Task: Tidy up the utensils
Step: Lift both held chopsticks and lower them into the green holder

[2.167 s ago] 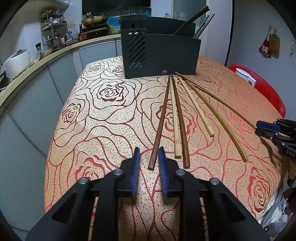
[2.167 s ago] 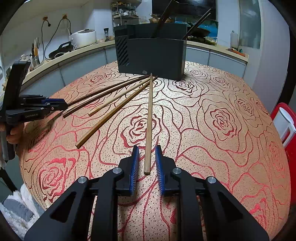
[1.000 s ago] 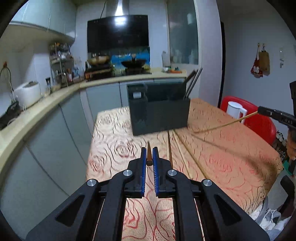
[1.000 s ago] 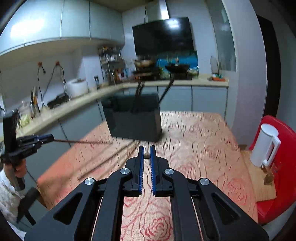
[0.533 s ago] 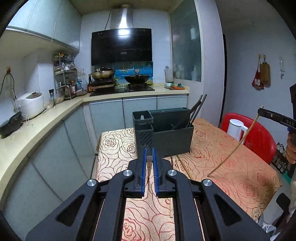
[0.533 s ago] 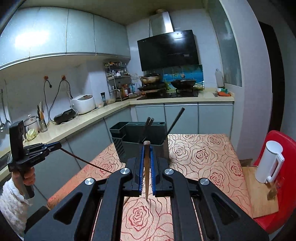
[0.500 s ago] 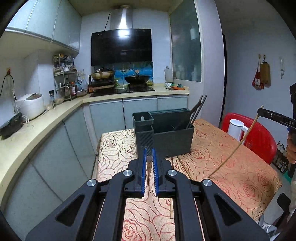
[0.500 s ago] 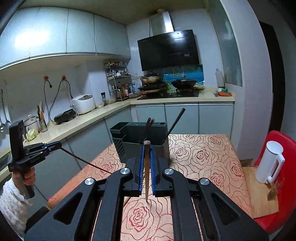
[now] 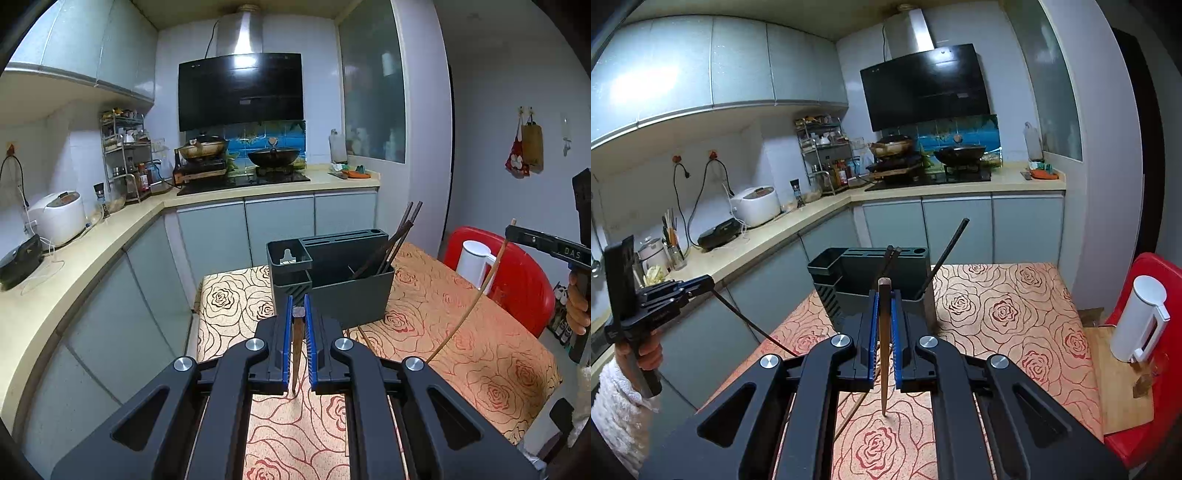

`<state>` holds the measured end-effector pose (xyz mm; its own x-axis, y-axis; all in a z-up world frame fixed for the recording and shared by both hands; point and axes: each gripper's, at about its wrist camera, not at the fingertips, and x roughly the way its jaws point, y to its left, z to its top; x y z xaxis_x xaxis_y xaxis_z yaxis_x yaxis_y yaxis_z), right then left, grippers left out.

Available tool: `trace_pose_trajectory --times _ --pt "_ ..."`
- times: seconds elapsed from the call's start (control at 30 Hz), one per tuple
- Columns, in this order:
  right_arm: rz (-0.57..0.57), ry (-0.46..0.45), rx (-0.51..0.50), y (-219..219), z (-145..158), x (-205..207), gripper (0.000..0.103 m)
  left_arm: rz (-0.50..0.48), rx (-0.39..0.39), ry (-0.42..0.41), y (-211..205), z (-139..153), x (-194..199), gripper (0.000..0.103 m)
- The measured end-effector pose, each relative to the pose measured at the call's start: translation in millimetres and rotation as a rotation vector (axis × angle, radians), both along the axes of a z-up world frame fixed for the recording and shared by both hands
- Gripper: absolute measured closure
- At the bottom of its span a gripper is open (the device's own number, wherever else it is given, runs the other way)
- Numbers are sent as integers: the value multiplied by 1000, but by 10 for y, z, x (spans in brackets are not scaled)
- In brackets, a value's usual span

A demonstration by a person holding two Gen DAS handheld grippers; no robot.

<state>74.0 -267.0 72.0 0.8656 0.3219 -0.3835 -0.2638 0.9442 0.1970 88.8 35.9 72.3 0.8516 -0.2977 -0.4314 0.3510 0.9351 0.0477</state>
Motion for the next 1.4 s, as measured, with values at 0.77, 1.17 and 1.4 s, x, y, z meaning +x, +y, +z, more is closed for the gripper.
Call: trace_pose_trajectory --times 0.77,1.17,1.4 --pt "-18 -17 -29 58 309 219 96 -36 -13 -11 -156 419 132 96" --pt "-43 -63 -19 -51 736 457 96 -58 22 -53 -455 826 323 96" --pt "-59 -87 -46 -41 885 544 96 -75 28 -69 -641 1029 470 96"
